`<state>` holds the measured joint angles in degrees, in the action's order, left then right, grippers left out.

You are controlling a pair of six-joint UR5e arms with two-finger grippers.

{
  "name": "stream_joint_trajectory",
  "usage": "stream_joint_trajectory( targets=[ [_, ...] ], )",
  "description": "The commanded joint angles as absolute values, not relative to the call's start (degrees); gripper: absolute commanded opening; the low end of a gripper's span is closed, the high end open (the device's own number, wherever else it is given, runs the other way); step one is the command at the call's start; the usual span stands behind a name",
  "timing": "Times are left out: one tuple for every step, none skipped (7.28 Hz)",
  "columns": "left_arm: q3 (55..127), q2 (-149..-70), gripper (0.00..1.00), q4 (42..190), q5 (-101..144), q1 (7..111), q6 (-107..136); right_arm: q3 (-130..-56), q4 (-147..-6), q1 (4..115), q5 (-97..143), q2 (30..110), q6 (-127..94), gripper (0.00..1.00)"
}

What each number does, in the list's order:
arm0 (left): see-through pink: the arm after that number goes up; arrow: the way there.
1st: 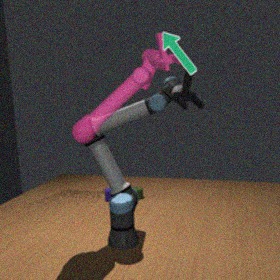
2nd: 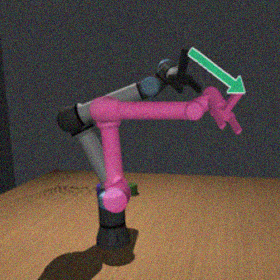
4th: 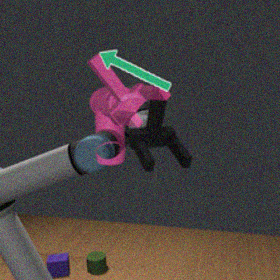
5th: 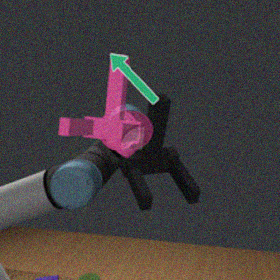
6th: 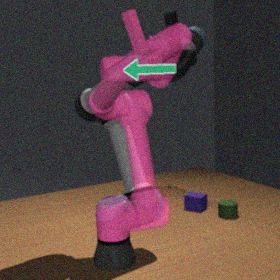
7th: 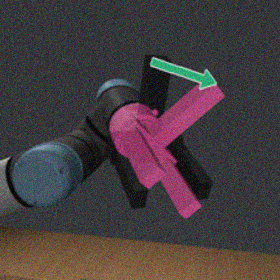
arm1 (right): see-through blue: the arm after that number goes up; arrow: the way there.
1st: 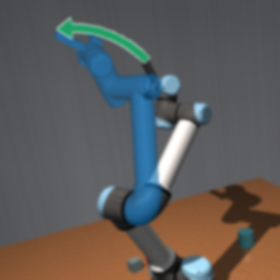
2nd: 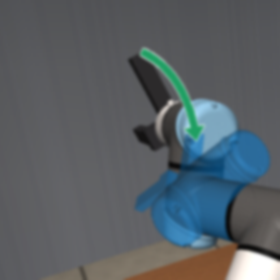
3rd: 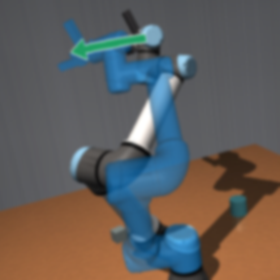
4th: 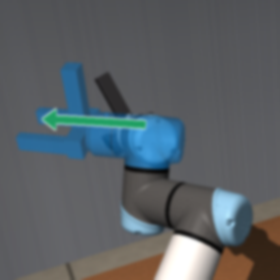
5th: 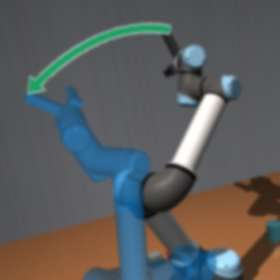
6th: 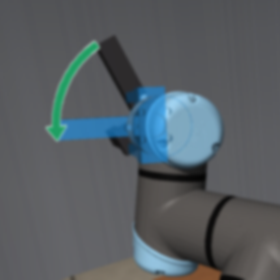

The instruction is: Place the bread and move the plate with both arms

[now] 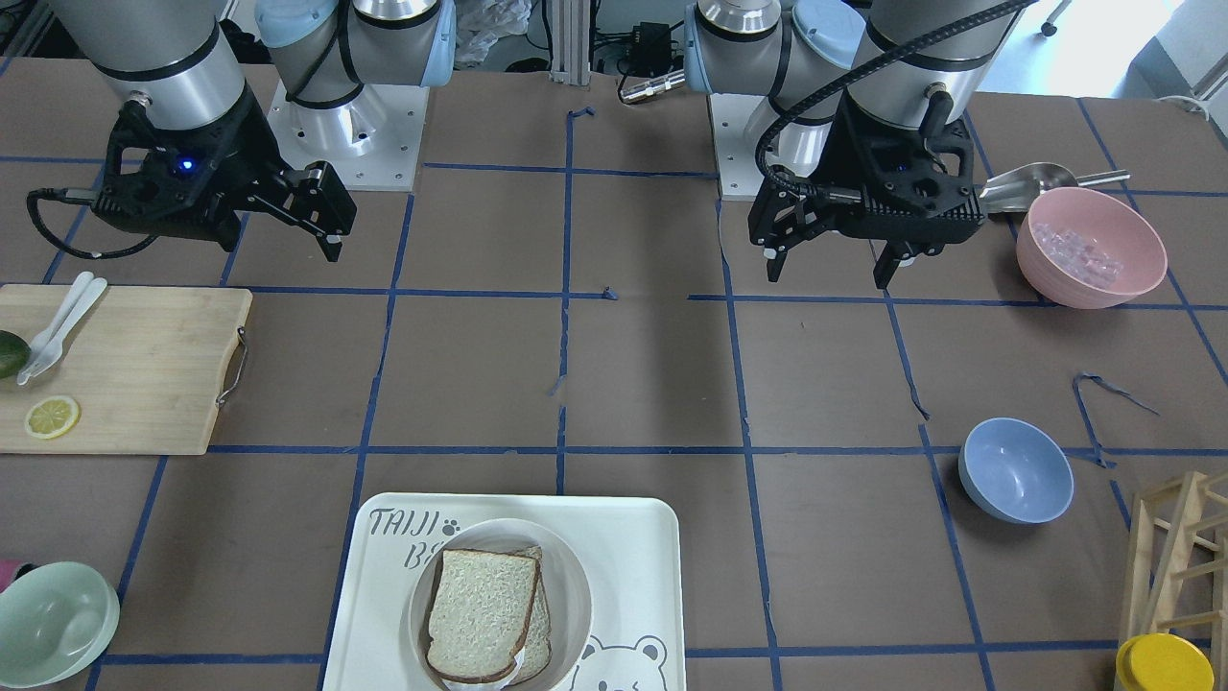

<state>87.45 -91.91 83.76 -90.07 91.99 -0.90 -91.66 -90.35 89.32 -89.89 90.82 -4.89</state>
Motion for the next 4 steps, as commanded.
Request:
stream_joint_trajectory(
  targets=[
    [86.66,-91.76,1.0,87.7,-88.86,90.1,1.92,-91.84,-90.35,89.3,-90.0,91.41,-4.92,1.0],
    [86.57,-91.58,1.0,87.98,-86.68,88.87,2.28,-91.93,-90.26,89.3,-90.0,91.41,-4.92,1.0],
    [87.18,-90.71,1.0,88.15,-88.4,89.21,2.2,-91.93,-90.35,89.3,-90.0,91.41,-4.92,1.0],
    [87.1,-91.05,1.0,87.89,-90.68,89.38,2.37,-91.93,-90.26,89.38,-90.0,91.41,-4.92,1.0]
  ],
)
